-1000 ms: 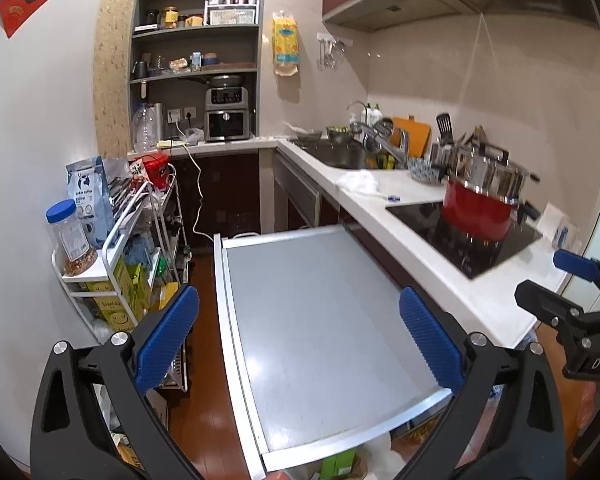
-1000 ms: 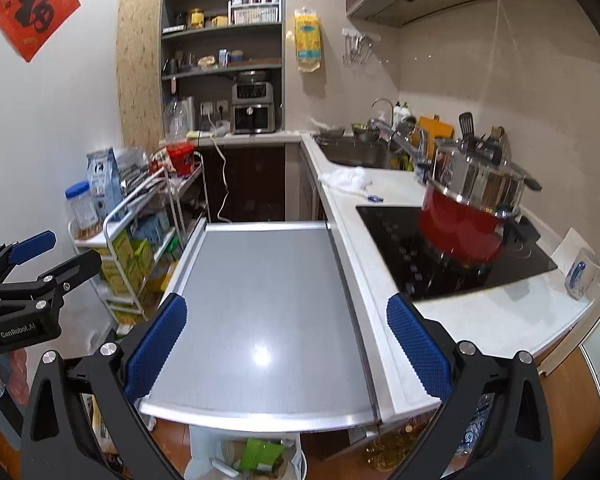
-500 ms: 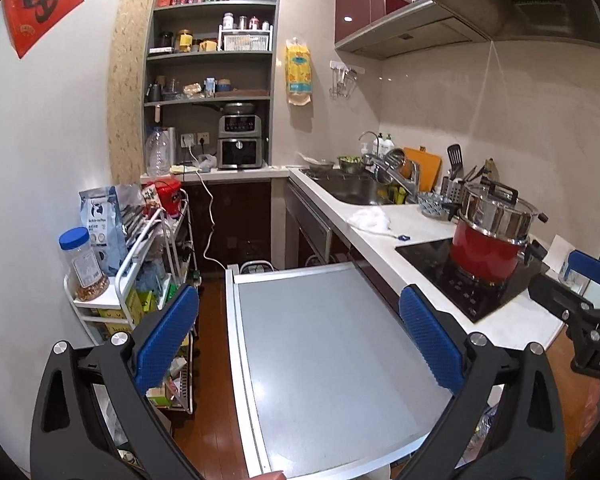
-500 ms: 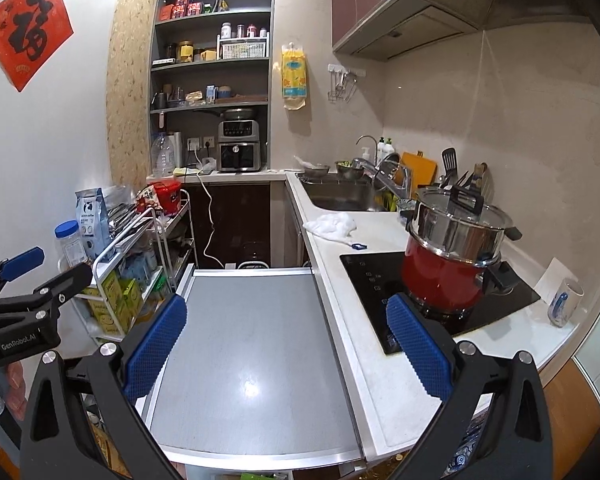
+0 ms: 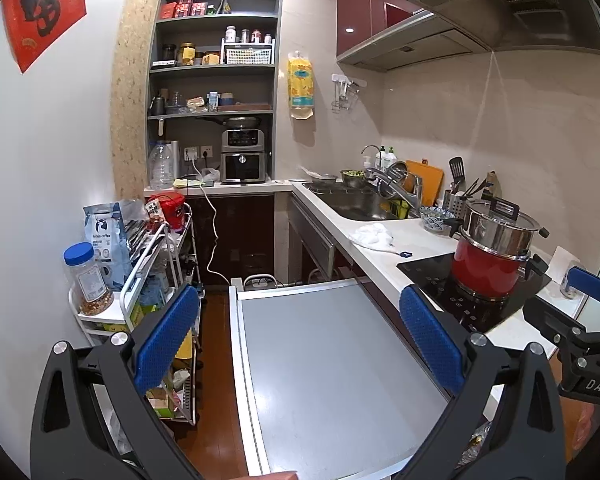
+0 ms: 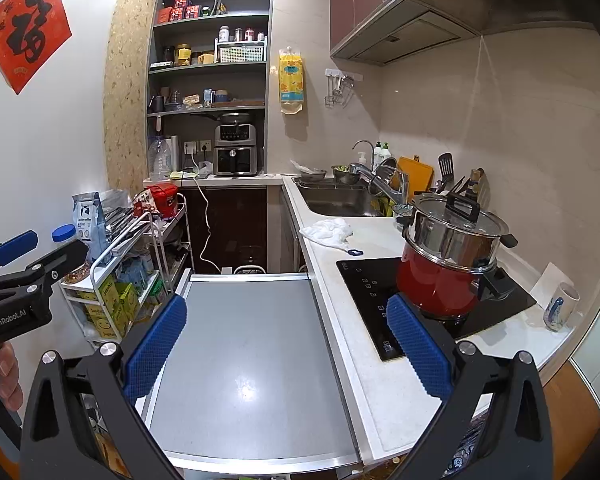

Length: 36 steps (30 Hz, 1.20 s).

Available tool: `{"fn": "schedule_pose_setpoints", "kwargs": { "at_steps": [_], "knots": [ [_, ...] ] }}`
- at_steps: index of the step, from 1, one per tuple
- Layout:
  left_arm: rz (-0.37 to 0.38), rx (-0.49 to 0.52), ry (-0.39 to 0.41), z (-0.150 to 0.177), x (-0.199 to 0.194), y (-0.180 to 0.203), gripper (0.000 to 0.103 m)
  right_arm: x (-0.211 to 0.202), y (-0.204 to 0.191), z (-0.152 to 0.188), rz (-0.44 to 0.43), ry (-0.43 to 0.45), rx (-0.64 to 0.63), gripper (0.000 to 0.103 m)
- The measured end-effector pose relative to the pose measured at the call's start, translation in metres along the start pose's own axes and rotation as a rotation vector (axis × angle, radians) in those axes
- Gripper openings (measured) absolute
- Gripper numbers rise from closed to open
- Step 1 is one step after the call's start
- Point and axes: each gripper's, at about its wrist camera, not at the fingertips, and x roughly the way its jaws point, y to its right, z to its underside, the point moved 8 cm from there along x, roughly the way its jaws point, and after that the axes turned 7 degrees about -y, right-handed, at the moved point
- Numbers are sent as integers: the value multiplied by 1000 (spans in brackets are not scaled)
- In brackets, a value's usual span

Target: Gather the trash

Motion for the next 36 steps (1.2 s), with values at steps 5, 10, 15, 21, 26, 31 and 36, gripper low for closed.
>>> {"fn": "schedule_pose_setpoints", "kwargs": {
  "at_steps": [5,10,15,21,26,31,36],
  "knots": [
    [12,3,-2,-1,-1,2,101,0,-3,-1,4,-1,-9,99],
    [10,4,-3,-1,-1,3,101,2,-3,-1,5,-7,0,99],
    [-11,1,-9,-2,0,0,101,3,-2,-1,6,-10,5,99],
    [-19,-13,-17,-3,1,-5,101,3,-3,-1,5,-13,7,99],
    [-10,-15,-18,-5,1,-6,101,3,-2,-1,7,-13,6,99],
    [-38,-5,-9,-9,0,-7,101,3,-5,1,5,-15,6,99],
    [-37,-5,1,-15,-2,-7,101,3,-6,1,5,-16,12,99]
  ]
}}
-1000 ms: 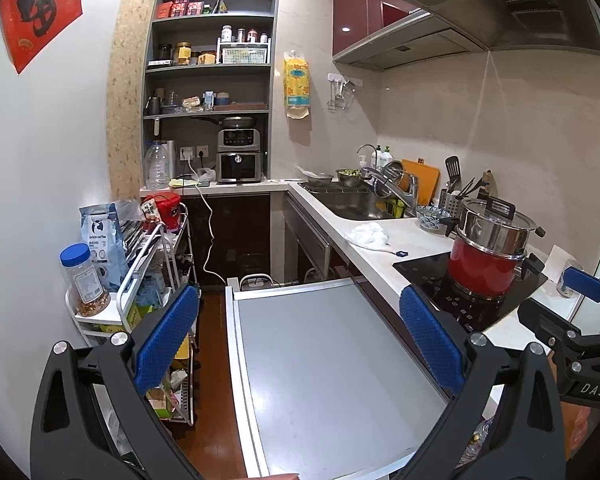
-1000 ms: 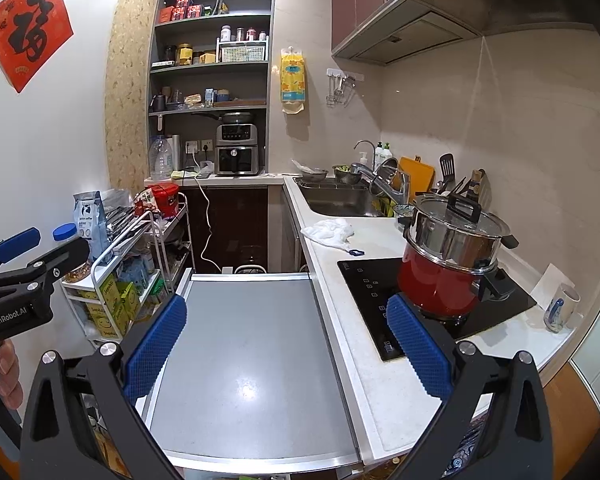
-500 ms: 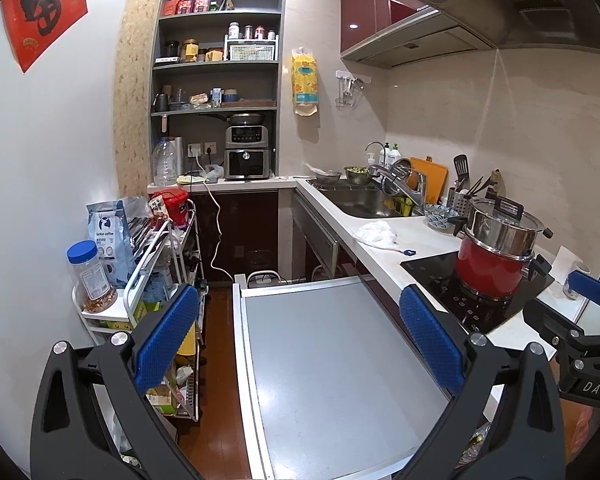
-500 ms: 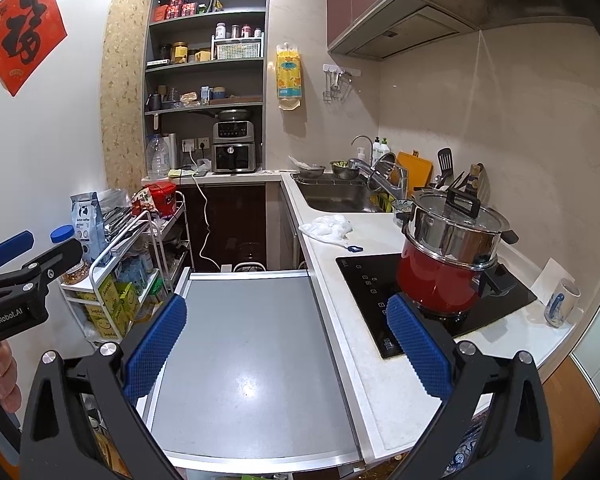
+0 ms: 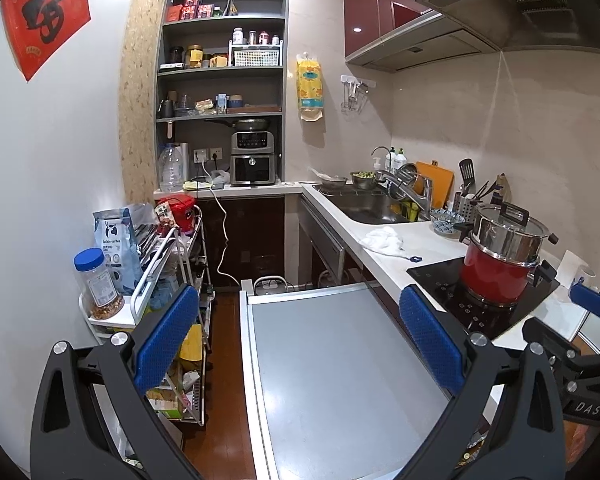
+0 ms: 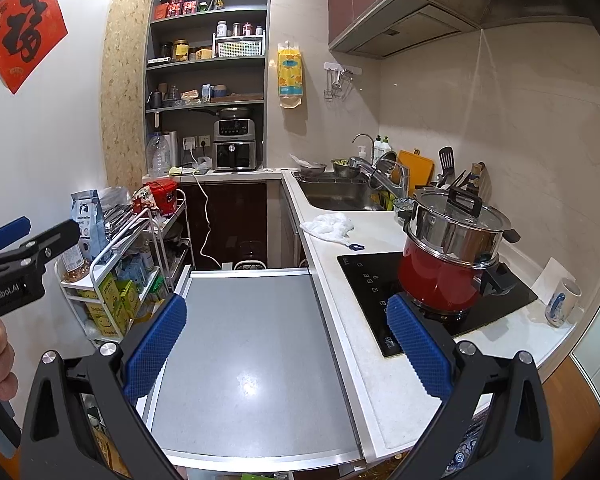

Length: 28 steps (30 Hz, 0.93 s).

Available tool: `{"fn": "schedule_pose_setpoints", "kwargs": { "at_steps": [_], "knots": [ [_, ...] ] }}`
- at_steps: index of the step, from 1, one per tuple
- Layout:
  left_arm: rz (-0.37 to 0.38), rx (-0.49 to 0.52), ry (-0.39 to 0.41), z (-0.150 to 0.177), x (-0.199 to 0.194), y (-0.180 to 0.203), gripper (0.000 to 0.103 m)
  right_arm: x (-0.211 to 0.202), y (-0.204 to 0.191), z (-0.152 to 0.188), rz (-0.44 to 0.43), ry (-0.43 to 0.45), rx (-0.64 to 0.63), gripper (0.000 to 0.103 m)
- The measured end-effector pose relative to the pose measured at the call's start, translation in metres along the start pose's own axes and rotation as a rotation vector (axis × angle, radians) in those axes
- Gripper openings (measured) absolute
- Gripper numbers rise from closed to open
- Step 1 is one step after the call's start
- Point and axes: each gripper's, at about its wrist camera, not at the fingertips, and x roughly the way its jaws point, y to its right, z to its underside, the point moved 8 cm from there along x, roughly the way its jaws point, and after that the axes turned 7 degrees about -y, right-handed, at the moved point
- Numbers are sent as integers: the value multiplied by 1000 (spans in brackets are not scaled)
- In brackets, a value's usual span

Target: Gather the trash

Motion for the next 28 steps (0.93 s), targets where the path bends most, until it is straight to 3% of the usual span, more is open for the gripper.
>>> {"fn": "schedule_pose_setpoints", "kwargs": {
  "at_steps": [28],
  "knots": [
    [-18,16,10,0,-3,5,101,1,-12,9,0,-13,5,99]
  ]
}}
